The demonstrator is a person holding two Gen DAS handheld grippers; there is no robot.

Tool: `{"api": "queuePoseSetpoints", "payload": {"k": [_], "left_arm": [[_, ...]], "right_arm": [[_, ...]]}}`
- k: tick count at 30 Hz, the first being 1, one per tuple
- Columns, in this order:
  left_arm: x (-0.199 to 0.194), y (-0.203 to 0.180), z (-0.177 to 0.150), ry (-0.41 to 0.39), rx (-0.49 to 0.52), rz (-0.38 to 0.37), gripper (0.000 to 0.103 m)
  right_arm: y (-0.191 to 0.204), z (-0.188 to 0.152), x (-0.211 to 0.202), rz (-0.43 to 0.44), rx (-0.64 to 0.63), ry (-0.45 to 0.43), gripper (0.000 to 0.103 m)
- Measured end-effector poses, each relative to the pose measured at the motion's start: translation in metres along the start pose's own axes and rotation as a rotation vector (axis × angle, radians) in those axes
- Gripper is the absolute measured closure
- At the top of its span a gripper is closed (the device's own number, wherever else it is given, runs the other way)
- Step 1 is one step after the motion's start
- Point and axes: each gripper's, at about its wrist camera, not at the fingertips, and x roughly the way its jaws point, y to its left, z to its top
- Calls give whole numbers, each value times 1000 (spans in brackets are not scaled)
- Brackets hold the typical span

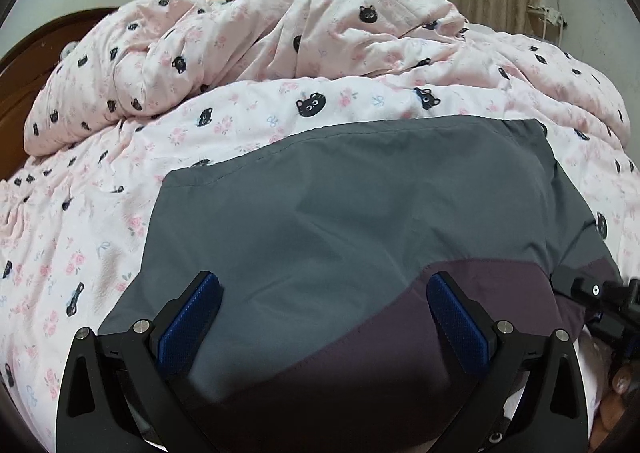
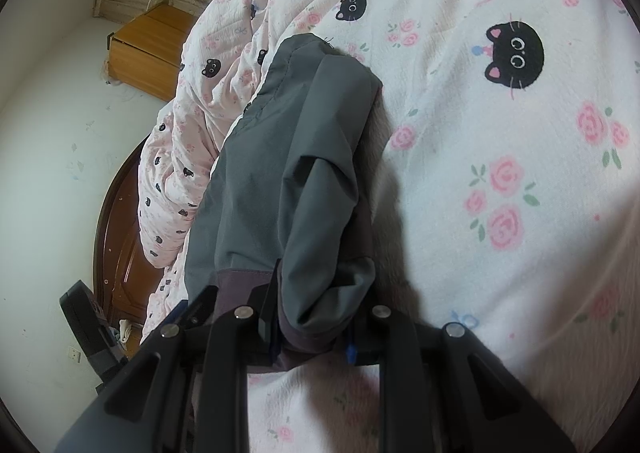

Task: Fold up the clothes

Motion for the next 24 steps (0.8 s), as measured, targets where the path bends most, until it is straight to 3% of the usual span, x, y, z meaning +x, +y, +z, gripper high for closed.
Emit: {"api": "queuePoseSetpoints", "payload": {"k": [7,16,24], "left_arm": [[18,4,4,65,-18,-46,0],[-31,22,-19,-57,-53,-81,0],[-13,9,-25,-8,9,-57,0]], "right_arm": [[-1,0,1,2,3,1,81],[0,2,1,3,2,2,81],[6,2,-2,-8,-10,-5,79]]}}
